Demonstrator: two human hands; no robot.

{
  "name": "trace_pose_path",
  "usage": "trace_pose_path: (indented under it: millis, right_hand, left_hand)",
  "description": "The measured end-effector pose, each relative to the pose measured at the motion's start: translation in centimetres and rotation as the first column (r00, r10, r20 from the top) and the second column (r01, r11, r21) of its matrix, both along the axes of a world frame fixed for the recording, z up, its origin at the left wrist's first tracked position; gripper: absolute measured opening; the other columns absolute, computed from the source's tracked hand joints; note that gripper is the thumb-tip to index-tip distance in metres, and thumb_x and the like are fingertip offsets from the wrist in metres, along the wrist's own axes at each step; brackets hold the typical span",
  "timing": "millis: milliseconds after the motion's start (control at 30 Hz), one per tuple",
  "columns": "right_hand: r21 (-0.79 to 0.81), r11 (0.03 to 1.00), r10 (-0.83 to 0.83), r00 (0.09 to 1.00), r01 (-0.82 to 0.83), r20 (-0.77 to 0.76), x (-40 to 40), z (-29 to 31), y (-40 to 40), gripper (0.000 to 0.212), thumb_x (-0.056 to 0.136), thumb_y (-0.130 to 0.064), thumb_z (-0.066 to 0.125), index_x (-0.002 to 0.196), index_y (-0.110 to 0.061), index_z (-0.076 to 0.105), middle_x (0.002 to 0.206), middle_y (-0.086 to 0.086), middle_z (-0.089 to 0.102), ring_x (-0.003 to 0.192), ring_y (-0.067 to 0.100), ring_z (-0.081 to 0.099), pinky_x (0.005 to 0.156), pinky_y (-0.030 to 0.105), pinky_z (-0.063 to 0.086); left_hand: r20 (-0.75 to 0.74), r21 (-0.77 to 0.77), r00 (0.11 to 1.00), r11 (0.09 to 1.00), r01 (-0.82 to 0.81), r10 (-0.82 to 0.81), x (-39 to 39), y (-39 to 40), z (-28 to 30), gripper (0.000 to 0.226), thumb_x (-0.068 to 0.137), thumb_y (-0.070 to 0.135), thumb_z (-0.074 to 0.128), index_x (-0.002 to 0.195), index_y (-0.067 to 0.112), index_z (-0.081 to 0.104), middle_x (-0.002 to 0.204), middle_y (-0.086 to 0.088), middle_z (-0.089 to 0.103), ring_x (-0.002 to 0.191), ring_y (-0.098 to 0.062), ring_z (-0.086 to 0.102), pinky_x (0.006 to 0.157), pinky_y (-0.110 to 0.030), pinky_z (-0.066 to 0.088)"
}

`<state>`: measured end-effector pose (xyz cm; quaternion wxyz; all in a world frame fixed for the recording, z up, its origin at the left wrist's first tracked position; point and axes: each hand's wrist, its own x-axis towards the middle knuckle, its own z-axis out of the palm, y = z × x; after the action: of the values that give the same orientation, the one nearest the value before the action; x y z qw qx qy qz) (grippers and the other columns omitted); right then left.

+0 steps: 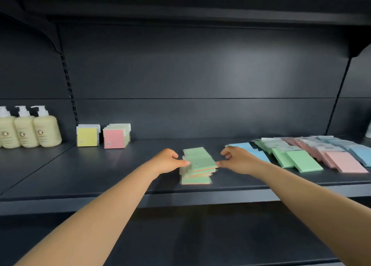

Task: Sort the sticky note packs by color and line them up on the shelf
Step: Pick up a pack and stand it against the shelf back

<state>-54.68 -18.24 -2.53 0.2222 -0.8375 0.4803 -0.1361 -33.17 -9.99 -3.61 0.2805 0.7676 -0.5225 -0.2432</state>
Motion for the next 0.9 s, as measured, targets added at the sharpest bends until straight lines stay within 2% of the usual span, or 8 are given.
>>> trace_pose_path:
  millis: [67, 133, 433, 533, 633, 700, 800, 900]
  right_hand:
    - [0.056, 0.998, 0.028, 0.999, -0.030, 0.038, 0.0, -0.2, -1.5, 0.058, 0.087, -0.041, 0.063, 0.135, -0.013, 0.046, 0.132, 0.003, 0.051, 0.120, 0.018, 0.050, 0.092, 0.023, 0.037]
    - [0.084, 0.994, 0.064, 0.996, -0.069, 0.055, 0.0, -0.5, -2.8, 0.057, 0.086, -0.042, 0.064, 0.133, -0.014, 0.049, 0.129, 0.001, 0.054, 0.118, 0.018, 0.051, 0.093, 0.024, 0.038]
    - [0.216, 0.939, 0.220, 0.951, -0.267, 0.218, 0.5, -2.0, -6.8, 0.017, 0.085, -0.035, 0.066, 0.088, -0.019, 0.066, 0.107, 0.002, 0.068, 0.099, 0.013, 0.061, 0.097, 0.033, 0.047]
    - [0.246, 0.928, 0.209, 0.938, -0.279, 0.275, 0.3, -2.2, -7.8, 0.031, 0.086, -0.037, 0.064, 0.101, -0.010, 0.066, 0.110, 0.008, 0.067, 0.106, 0.021, 0.062, 0.099, 0.037, 0.048]
    - [0.288, 0.907, 0.207, 0.922, -0.306, 0.328, 0.1, -2.1, -8.4, 0.021, 0.093, -0.029, 0.056, 0.103, -0.013, 0.065, 0.104, 0.004, 0.064, 0.095, 0.014, 0.060, 0.092, 0.029, 0.051]
    - [0.320, 0.894, 0.199, 0.917, -0.315, 0.346, 0.0, -2.0, -8.7, 0.018, 0.094, -0.025, 0.055, 0.104, -0.013, 0.064, 0.105, 0.004, 0.063, 0.095, 0.013, 0.060, 0.088, 0.026, 0.050]
    - [0.344, 0.881, 0.195, 0.913, -0.323, 0.359, 0.1, -2.0, -9.1, 0.014, 0.089, -0.026, 0.063, 0.100, -0.018, 0.063, 0.109, 0.005, 0.065, 0.098, 0.013, 0.062, 0.088, 0.025, 0.052]
    - [0.382, 0.856, 0.205, 0.907, -0.348, 0.367, 1.1, -2.1, -8.9, 0.046, 0.081, -0.032, 0.073, 0.119, -0.012, 0.058, 0.110, 0.003, 0.065, 0.096, 0.011, 0.063, 0.085, 0.024, 0.054]
  left_hand:
    - [-0.007, 0.055, 1.000, 0.998, 0.021, -0.021, -1.1, -1.1, 0.5, 0.051, 0.080, 0.042, 0.070, 0.120, 0.015, 0.055, 0.108, 0.003, 0.050, 0.098, -0.013, 0.050, 0.083, -0.024, 0.035]
    - [0.042, 0.089, 0.999, 0.996, 0.011, -0.015, -1.8, -2.2, 0.9, 0.069, 0.077, 0.041, 0.073, 0.133, 0.011, 0.046, 0.123, 0.001, 0.051, 0.110, -0.015, 0.049, 0.094, -0.025, 0.036]
    - [0.052, 0.176, 0.999, 0.984, -0.006, -0.003, -1.9, -4.6, 1.6, 0.045, 0.069, 0.030, 0.082, 0.108, 0.015, 0.066, 0.107, 0.001, 0.066, 0.107, -0.016, 0.059, 0.099, -0.027, 0.042]
    - [0.036, 0.101, 0.998, 0.994, -0.045, 0.042, -2.0, -4.9, 1.5, 0.049, 0.069, 0.022, 0.082, 0.112, 0.017, 0.059, 0.098, 0.007, 0.058, 0.098, -0.011, 0.055, 0.087, -0.021, 0.043]
    - [-0.096, 0.004, 0.993, 0.998, -0.065, 0.065, -1.6, -5.1, 1.2, 0.049, 0.071, 0.007, 0.079, 0.115, 0.014, 0.059, 0.100, 0.004, 0.059, 0.097, -0.012, 0.056, 0.084, -0.019, 0.041]
    - [-0.361, -0.102, 0.926, 0.983, -0.152, 0.106, -1.3, -5.0, 0.9, 0.044, 0.075, -0.003, 0.072, 0.116, 0.007, 0.060, 0.105, -0.006, 0.064, 0.096, -0.016, 0.062, 0.080, -0.020, 0.049]
    - [-0.708, -0.209, 0.699, 0.915, -0.344, 0.101, -0.5, -4.8, 0.8, 0.020, 0.083, -0.007, 0.062, 0.100, 0.001, 0.064, 0.098, -0.011, 0.068, 0.088, -0.017, 0.066, 0.069, -0.019, 0.055]
    - [-0.836, -0.207, 0.535, 0.835, -0.510, 0.119, 0.9, -4.5, 0.4, 0.010, 0.088, -0.003, 0.057, 0.096, -0.001, 0.063, 0.097, -0.012, 0.066, 0.088, -0.018, 0.064, 0.073, -0.024, 0.052]
